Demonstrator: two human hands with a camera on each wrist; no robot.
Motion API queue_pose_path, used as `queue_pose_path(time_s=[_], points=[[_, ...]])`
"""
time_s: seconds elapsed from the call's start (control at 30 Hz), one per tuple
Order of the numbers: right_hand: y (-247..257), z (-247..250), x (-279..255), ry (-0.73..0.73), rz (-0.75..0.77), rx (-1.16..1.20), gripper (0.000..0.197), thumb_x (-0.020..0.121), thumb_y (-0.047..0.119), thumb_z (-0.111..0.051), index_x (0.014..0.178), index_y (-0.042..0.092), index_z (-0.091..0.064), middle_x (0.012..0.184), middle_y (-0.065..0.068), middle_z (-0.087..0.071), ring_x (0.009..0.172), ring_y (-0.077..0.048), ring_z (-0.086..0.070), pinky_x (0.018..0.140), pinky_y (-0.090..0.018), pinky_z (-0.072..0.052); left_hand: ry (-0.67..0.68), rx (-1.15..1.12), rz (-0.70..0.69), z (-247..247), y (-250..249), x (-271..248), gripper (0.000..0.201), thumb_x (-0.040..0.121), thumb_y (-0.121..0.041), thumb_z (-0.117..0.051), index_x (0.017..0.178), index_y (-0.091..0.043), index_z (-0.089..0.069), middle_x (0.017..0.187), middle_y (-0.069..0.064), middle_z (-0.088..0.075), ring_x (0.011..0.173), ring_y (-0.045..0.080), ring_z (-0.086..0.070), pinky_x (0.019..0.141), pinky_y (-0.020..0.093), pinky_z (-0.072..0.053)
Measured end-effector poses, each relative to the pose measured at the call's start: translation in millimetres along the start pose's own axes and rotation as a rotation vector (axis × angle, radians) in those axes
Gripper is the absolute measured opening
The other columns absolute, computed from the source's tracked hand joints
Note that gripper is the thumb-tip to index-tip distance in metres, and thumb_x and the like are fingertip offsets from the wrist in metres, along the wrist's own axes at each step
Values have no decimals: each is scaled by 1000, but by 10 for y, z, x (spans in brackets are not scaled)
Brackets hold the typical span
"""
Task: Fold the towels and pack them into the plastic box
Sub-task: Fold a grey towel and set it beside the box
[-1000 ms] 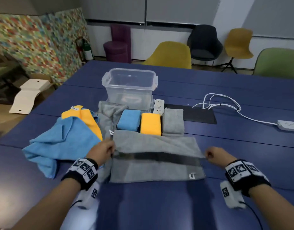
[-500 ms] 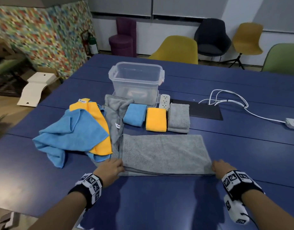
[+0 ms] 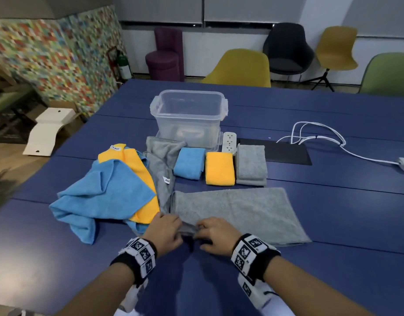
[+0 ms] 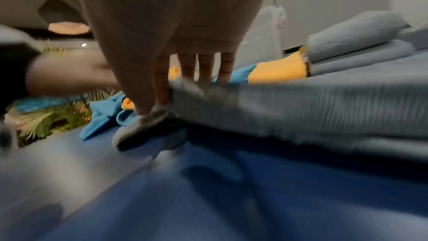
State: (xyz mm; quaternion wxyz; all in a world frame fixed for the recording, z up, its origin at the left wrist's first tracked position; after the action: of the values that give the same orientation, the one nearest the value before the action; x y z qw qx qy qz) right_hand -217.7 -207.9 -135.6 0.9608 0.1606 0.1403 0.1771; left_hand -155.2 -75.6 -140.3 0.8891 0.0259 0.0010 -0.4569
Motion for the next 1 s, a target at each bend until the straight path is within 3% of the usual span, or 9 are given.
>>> queue_pose_path(time_s=[0.1, 0.2, 0.27, 0.33, 0.43, 0.63, 0.77, 0.9, 1.0], points=[[58, -4, 137, -20, -95, -59, 49, 85, 36, -59, 129, 19, -46, 136, -7, -40, 120, -27, -41, 98, -38, -31, -106, -214, 38, 235, 92, 79, 19, 65, -35, -43, 60, -20, -53, 60, -7, -53, 52, 13, -56, 63, 24, -26], [67, 130, 206, -200, -125, 36, 37, 86, 29, -59, 116, 11, -49, 124, -7, -47, 110, -28, -49, 87, -33, -34, -123, -328, 30, 295, 192, 148, 19, 73, -32, -42, 63, -17, -50, 61, -3, -52, 51, 16, -53, 61, 24, -26], [37, 228, 232, -283, -133, 119, 33, 85, 24, -61, 113, 10, -50, 118, -7, -50, 105, -27, -52, 82, -31, -35, -123, -458, 46, 312, 257, 192, 32, 79, -36, -36, 68, -11, -52, 68, 4, -54, 59, 21, -54, 61, 25, -28], [12, 274, 272, -277, -125, 133, 38, 84, 24, -62, 118, 15, -49, 122, -3, -49, 107, -22, -52, 87, -34, -38, -66, -562, 64, 312, 299, 249, 53, 80, -46, -23, 78, -4, -55, 81, 12, -56, 73, 26, -55, 66, 25, -31], [-58, 282, 326, -287, -174, 221, 42, 84, 24, -62, 123, 18, -47, 126, -1, -47, 108, -23, -54, 90, -37, -44, -32, -556, 47, 296, 327, 337, 72, 79, -53, -10, 89, 0, -58, 91, 15, -58, 84, 28, -56, 73, 28, -34], [-215, 206, 426, -221, -238, 240, 31, 87, 27, -59, 113, 10, -57, 120, -8, -50, 102, -28, -56, 86, -34, -44, 43, -543, 17, 191, 464, 484, 96, 72, -80, -2, 96, -6, -58, 97, 10, -58, 90, 23, -56, 74, 22, -33], [-319, 240, 420, -226, -285, 272, 27, 92, 28, -52, 109, 9, -62, 113, -9, -58, 101, -24, -56, 84, -28, -41, 56, -485, -50, 198, 489, 509, 81, 72, -71, -16, 106, -13, -61, 106, 1, -58, 94, 16, -57, 73, 12, -29], [-338, 282, 411, -227, -306, 282, 28, 95, 29, -48, 108, 8, -61, 109, -9, -59, 98, -24, -56, 81, -28, -40, -2, -599, -37, 205, 534, 530, 104, 67, -86, -6, 108, -12, -66, 113, -4, -57, 99, 11, -56, 80, 8, -31], [-345, 300, 391, -234, -324, 317, 29, 96, 27, -46, 108, 5, -61, 108, -12, -60, 98, -27, -57, 80, -30, -40, -22, -661, -44, 252, 487, 527, 100, 68, -87, -11, 108, -16, -69, 111, -10, -57, 100, 4, -54, 84, 9, -35]])
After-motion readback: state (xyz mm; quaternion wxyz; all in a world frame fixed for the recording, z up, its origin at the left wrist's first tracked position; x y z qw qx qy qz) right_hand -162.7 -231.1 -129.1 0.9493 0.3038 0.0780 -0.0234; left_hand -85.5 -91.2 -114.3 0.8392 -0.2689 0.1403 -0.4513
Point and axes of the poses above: each hand's wrist, its own x-axis towards the middle knuckle, its own z-axis out of the back of the hand, y = z × x, the point moved 5 cm from there along x, towards the middle knuckle
